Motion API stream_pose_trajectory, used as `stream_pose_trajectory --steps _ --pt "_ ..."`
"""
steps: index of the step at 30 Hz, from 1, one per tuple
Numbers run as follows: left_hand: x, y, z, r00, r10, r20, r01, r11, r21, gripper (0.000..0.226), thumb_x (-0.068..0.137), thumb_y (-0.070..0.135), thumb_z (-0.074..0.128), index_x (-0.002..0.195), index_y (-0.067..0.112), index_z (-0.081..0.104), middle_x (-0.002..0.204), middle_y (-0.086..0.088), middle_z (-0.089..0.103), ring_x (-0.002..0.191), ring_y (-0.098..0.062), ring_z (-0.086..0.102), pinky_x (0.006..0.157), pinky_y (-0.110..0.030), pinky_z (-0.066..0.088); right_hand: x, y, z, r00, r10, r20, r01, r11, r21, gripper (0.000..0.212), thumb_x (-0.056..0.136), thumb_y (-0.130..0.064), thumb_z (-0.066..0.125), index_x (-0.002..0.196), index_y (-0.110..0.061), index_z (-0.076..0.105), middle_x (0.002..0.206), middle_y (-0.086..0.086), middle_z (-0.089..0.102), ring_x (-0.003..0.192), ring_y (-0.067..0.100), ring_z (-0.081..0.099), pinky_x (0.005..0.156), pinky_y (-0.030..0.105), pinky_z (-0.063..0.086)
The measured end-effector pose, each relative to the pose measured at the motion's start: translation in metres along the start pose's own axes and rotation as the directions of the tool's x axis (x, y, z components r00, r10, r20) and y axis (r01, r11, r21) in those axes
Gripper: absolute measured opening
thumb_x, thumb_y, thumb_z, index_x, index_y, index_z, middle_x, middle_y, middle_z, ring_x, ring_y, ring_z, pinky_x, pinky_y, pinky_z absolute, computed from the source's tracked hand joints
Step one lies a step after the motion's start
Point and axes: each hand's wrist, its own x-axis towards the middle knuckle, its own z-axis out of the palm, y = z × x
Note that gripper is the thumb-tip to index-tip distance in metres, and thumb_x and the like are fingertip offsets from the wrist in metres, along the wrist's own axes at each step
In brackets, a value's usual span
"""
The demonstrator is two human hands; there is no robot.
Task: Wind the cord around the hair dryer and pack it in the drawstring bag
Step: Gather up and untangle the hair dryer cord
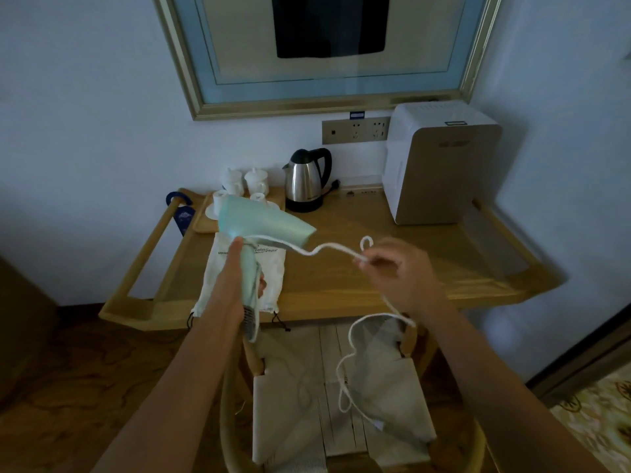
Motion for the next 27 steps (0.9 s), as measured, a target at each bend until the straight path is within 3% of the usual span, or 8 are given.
stream_pose_trajectory --steps 5,9,12,15,17,18,22,27 --pt "0.003 0.029 -0.002 0.987 0.134 -0.088 -0.128 0.989 0.068 0.045 0.089 0.060 0.037 0.067 0.022 0.044 0.045 0.006 0.048 0.035 -0.004 0.043 0.035 -0.013 0.035 -0.027 0.005 0.027 0.924 0.017 0.381 0.074 0.972 -0.223 0.019 0.093 -0.026 0.050 0.094 -0.019 0.068 0.086 -0.005 0.064 0.070 0.006 0.055 0.061 0.016 0.044" --pt "-0.005 0.044 0.012 0.998 0.055 -0.024 -0.055 0.998 0.007 0.045 0.086 0.057 0.049 0.065 0.017 0.050 0.051 0.001 0.044 0.037 -0.009 0.041 0.034 -0.016 0.035 -0.032 0.010 0.048 0.940 0.170 0.295 0.050 0.787 -0.614 0.015 0.091 -0.024 0.052 0.081 -0.018 0.063 0.068 -0.004 0.055 0.055 0.013 0.051 0.050 0.024 0.034" --pt "-0.010 0.042 0.023 0.995 0.063 0.079 -0.060 0.998 -0.034 0.050 0.084 0.056 0.052 0.048 0.022 0.059 0.042 0.004 0.047 0.034 -0.008 0.042 0.034 -0.016 0.035 -0.014 0.030 0.050 0.898 0.427 0.109 -0.219 0.648 -0.730 0.017 0.094 -0.022 0.047 0.088 -0.013 0.060 0.059 -0.003 0.047 0.045 0.009 0.044 0.041 0.020 0.029" --pt "-0.018 0.038 0.033 0.975 0.090 0.201 -0.086 0.996 -0.031 0.060 0.087 0.058 0.048 0.042 0.021 0.061 0.043 0.001 0.050 0.033 -0.009 0.044 0.033 -0.015 0.036 0.013 0.047 0.042 0.712 0.699 0.073 -0.668 0.705 -0.237 0.018 0.095 -0.026 0.046 0.092 -0.011 0.055 0.067 0.001 0.060 0.052 0.012 0.057 0.040 0.019 0.037" --pt "-0.021 0.042 0.036 0.976 0.077 0.205 -0.066 0.996 -0.058 0.059 0.086 0.058 0.049 0.042 0.020 0.062 0.044 0.000 0.051 0.034 -0.009 0.045 0.033 -0.015 0.037 0.022 0.045 0.029 0.577 0.771 0.271 -0.798 0.462 0.387 0.017 0.095 -0.023 0.048 0.099 -0.007 0.050 0.071 0.007 0.068 0.057 0.020 0.066 0.039 0.020 0.042" --pt "-0.019 0.045 0.034 0.982 0.069 0.177 -0.056 0.996 -0.076 0.057 0.085 0.058 0.051 0.043 0.021 0.062 0.044 0.001 0.052 0.034 -0.009 0.046 0.034 -0.015 0.038 0.020 0.045 0.022 0.593 0.718 0.365 -0.767 0.365 0.528 0.017 0.095 -0.021 0.048 0.101 -0.006 0.050 0.072 0.008 0.071 0.060 0.023 0.068 0.039 0.021 0.043" --pt "-0.012 0.055 0.015 0.983 0.122 0.137 -0.110 0.989 -0.096 0.050 0.091 0.059 0.040 0.061 0.020 0.048 0.041 0.007 0.046 0.033 -0.005 0.042 0.033 -0.014 0.034 0.007 0.046 0.002 0.675 0.398 0.621 -0.671 0.682 0.292 0.013 0.092 -0.020 0.050 0.093 -0.015 0.062 0.085 0.001 0.074 0.080 0.014 0.070 0.058 0.019 0.051" --pt "-0.010 0.058 0.008 0.966 0.247 0.073 -0.247 0.969 -0.003 0.041 0.093 0.055 0.034 0.067 0.025 0.042 0.042 0.012 0.047 0.038 -0.002 0.042 0.037 -0.013 0.035 -0.007 0.034 0.022 0.533 0.198 0.823 -0.451 0.889 0.078 0.019 0.095 -0.026 0.047 0.085 -0.028 0.063 0.084 -0.012 0.067 0.078 -0.003 0.063 0.069 0.013 0.047"
